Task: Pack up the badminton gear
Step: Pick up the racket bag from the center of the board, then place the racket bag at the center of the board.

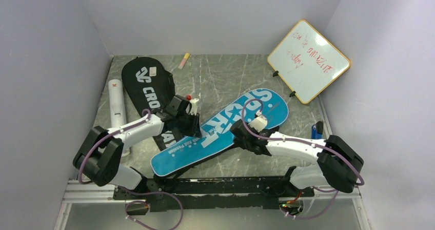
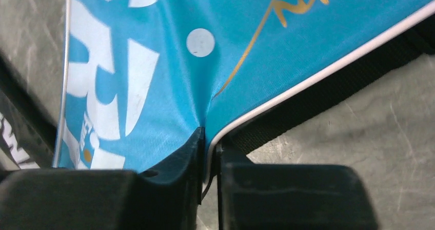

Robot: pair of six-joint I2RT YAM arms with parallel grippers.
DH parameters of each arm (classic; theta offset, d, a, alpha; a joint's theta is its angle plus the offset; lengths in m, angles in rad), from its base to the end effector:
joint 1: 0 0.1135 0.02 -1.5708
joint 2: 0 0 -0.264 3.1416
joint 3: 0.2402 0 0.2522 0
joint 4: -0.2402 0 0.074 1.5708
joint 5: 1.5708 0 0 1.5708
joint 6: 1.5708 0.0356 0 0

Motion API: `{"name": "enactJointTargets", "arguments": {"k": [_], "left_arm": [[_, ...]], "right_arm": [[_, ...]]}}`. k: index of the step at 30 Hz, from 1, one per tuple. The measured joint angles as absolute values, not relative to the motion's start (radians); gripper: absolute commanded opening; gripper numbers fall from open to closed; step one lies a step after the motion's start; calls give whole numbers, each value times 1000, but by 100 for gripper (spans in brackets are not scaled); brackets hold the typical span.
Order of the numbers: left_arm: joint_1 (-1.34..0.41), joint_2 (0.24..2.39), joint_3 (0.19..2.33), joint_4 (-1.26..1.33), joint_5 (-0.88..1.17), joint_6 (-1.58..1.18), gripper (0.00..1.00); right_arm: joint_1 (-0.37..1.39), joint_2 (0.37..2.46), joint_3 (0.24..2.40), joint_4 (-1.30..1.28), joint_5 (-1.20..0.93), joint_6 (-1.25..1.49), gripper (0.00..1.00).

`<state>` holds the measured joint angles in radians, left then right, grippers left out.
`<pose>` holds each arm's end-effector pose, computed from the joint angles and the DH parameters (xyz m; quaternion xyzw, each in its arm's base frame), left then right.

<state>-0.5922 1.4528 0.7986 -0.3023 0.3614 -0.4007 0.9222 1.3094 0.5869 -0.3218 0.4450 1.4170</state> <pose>0.2267 -0.1677 0.1865 0.1437 0.9282 -0.2923 0.1799 0.1503 0.1729 0.1598 0.2863 0.8990 0.1504 0.2953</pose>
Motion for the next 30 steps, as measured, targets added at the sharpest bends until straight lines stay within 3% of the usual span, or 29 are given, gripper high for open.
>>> {"name": "enactJointTargets", "arguments": {"k": [1, 11, 19, 27, 28, 29, 30], "left_arm": [[-594, 1441, 796, -303, 367, -405, 19], [-607, 1230, 722, -312, 377, -453, 18], [-610, 1136, 690, -321, 329, -488, 21], [-610, 1080, 708, -356, 227, -492, 25], [-610, 1069, 713, -363, 210, -492, 25], [-610, 1060, 719, -368, 197, -492, 25], [-610, 1045, 726, -371, 179, -493, 25]], "right_arm": [[922, 1303, 593, -316, 447, 1388, 0], [917, 1229, 695, -170, 451, 981, 0], [897, 1322, 881, -121, 377, 686, 0], [668, 1512, 1072, -116, 115, 509, 0], [626, 1552, 1114, -128, 65, 494, 3], [585, 1598, 1162, -136, 20, 481, 16], [547, 1644, 1207, -143, -11, 468, 38]]}}
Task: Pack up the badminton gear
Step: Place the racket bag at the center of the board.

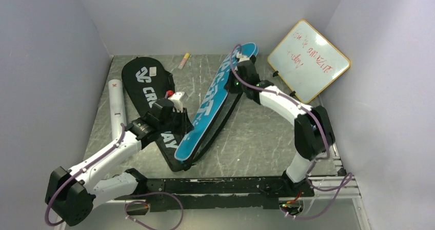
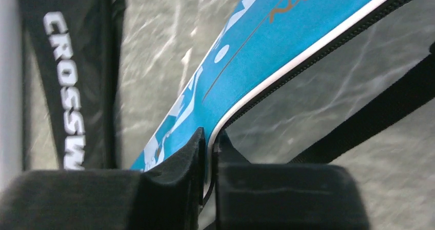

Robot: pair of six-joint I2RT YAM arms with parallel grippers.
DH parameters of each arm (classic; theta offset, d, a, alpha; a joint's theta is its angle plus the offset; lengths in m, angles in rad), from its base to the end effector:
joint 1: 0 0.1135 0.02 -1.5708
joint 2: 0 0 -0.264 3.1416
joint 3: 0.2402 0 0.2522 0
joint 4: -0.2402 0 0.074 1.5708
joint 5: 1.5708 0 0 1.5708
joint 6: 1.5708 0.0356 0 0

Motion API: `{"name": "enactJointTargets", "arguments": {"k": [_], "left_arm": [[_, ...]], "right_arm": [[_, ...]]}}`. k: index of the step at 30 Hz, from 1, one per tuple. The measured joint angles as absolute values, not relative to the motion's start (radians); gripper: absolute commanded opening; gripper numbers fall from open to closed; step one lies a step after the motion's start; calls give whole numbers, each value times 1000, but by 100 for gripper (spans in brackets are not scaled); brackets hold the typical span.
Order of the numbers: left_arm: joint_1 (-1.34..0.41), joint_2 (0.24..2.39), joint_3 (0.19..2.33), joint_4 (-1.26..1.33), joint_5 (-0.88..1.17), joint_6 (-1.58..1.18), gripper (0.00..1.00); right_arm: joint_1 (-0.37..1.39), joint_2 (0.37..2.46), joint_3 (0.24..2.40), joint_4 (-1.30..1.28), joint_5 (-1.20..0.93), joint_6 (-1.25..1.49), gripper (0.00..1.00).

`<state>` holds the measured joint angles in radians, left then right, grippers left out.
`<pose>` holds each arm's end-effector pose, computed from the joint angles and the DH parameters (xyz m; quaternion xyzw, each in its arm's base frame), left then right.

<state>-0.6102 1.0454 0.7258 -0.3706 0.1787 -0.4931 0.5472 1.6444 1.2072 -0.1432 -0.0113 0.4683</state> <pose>0.1792 -0.1330 0.2525 0.0907 0.8972 -0.2912 0.3192 0.3229 0.1972 0.2673 -0.0374 0.8791 0.2354 0.4128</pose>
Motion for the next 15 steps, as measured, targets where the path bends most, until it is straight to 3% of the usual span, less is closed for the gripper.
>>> {"name": "enactJointTargets", "arguments": {"k": [1, 2, 4, 10, 15], "left_arm": [[-611, 1034, 730, -372, 166, -493, 26], [-610, 1021, 735, -372, 152, -494, 26], [-610, 993, 740, -372, 124, -496, 28], [-610, 939, 741, -377, 46, -498, 32], [-611, 884, 741, -378, -22, -499, 34]], "right_arm": [[519, 1677, 1240, -150, -27, 460, 59], [488, 1716, 1280, -166, -32, 447, 72], [444, 1773, 1363, -200, -12, 414, 82], [426, 1755, 1448, -227, 56, 347, 85], [440, 1538, 1245, -116, 72, 312, 85]]}}
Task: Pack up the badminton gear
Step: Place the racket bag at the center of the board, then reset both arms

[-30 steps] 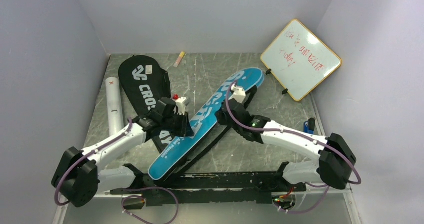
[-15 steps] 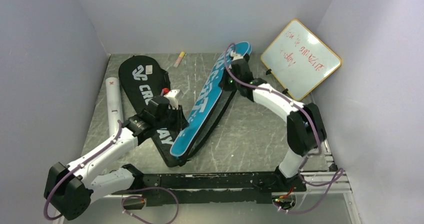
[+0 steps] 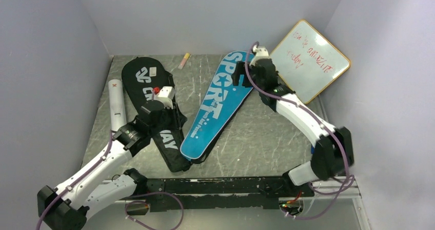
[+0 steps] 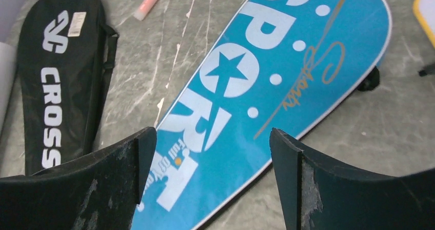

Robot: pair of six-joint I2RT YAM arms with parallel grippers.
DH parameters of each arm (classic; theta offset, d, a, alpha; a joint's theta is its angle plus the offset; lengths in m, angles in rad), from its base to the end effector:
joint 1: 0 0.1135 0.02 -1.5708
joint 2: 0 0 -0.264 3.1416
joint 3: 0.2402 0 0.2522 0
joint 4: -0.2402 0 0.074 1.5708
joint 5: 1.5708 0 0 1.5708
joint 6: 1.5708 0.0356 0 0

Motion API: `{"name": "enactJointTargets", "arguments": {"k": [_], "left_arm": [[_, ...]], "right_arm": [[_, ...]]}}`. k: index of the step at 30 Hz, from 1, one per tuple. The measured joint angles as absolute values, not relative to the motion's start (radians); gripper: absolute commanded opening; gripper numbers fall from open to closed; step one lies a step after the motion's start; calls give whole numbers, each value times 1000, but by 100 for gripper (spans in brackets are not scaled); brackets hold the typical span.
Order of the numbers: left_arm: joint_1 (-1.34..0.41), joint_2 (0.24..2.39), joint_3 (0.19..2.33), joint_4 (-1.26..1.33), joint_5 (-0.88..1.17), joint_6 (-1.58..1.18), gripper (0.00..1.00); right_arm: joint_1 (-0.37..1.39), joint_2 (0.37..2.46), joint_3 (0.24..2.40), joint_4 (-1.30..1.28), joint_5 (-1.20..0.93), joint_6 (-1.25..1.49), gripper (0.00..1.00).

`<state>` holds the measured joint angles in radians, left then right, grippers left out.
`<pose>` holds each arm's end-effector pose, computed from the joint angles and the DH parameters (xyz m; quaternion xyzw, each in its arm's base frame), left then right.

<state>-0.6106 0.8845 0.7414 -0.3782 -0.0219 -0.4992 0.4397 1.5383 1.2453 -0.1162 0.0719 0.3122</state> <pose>0.1633 -0.1133 0.2876 0.0427 0.8644 -0.2559 0.4308 0.3302 0.1525 0.3205 -0.0335 0.8350 0.1734 0.5211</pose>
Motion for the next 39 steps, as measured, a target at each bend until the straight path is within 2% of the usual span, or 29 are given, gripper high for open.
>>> {"name": "enactJointTargets", "arguments": {"k": [3, 4, 5, 6, 7, 8, 14, 25, 28, 33, 39], "left_arm": [[-611, 843, 741, -366, -44, -499, 45], [-611, 828, 741, -356, -52, -497, 51], [-611, 809, 738, -339, -61, -496, 57], [-611, 799, 735, -328, -66, -492, 71], [-611, 788, 727, -308, -72, -493, 92], [-611, 780, 713, -282, -77, -495, 96], [-612, 788, 525, -55, -68, -477, 97], [-616, 913, 409, 263, -237, -252, 100], [-604, 953, 371, 348, -315, -196, 100], [-530, 1011, 295, 501, -400, -109, 100], [-374, 1118, 228, 675, -396, -62, 100]], "right_arm": [[439, 1362, 1052, -25, 94, 289, 85], [439, 1314, 999, -4, 101, 284, 88], [439, 1267, 944, 25, 109, 280, 97], [439, 1232, 901, 43, 118, 279, 99], [439, 1185, 835, 83, 124, 275, 100], [439, 1149, 785, 107, 125, 275, 100], [439, 936, 430, 286, 130, 236, 100], [429, 873, 219, 503, 179, 127, 100], [368, 918, 181, 571, 167, 86, 100], [160, 1086, 179, 725, 109, 86, 100], [112, 1382, 178, 967, 101, 72, 100]]}}
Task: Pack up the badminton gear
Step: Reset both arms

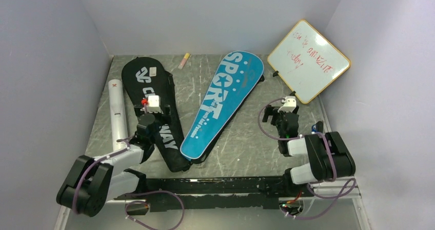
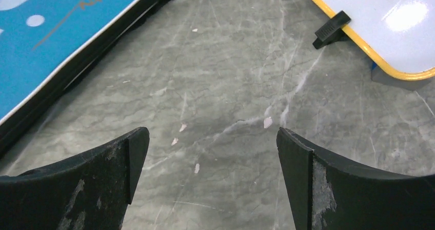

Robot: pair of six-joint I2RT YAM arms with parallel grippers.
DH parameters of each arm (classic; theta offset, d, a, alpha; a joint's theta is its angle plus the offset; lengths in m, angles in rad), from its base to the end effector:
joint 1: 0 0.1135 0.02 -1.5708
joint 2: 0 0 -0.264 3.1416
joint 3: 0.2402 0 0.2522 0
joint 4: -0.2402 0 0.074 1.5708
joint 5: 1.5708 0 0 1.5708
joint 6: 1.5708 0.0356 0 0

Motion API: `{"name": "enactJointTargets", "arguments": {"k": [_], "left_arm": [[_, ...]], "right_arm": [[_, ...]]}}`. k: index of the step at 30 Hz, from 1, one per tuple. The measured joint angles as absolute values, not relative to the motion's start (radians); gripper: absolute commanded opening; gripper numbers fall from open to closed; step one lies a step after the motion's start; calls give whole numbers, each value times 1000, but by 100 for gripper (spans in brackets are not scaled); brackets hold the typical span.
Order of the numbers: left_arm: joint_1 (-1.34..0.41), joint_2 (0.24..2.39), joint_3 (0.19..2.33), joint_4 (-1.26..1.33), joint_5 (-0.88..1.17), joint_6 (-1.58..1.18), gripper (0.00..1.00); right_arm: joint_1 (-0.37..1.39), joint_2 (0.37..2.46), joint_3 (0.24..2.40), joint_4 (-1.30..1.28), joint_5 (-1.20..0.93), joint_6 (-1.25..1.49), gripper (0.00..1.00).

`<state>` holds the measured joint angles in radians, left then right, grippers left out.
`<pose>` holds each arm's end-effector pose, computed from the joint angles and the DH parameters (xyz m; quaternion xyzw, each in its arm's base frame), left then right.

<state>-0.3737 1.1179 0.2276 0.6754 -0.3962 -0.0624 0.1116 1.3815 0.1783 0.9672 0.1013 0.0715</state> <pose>0.2002 -0.0637 0.1755 -0.0036 0.7735 0.0166 0.6335 0.2198 0.0210 0.1402 0.0156 0.7849 0.0169 0.6192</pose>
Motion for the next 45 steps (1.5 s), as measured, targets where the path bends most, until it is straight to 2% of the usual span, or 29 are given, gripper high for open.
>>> {"name": "enactJointTargets", "arguments": {"k": [5, 7, 16, 23, 26, 29, 45], "left_arm": [[-279, 1209, 208, 804, -352, -57, 100], [-253, 1242, 193, 859, -316, -50, 100], [-200, 1409, 204, 978, -191, 7, 100], [-193, 1451, 207, 1070, -148, 44, 100], [-193, 1569, 214, 1171, -112, 68, 100], [-193, 1632, 247, 1135, -96, 76, 100], [-191, 1633, 275, 1140, -104, 76, 100]], "right_arm": [[109, 1563, 178, 1161, 133, 65, 100], [109, 1586, 183, 1158, 117, 52, 100], [112, 1591, 248, 1143, 68, 24, 100], [113, 1591, 248, 1143, 68, 18, 100], [113, 1591, 248, 1143, 68, 18, 100], [113, 1591, 248, 1143, 68, 18, 100], [113, 1592, 248, 1145, 68, 18, 100]]}}
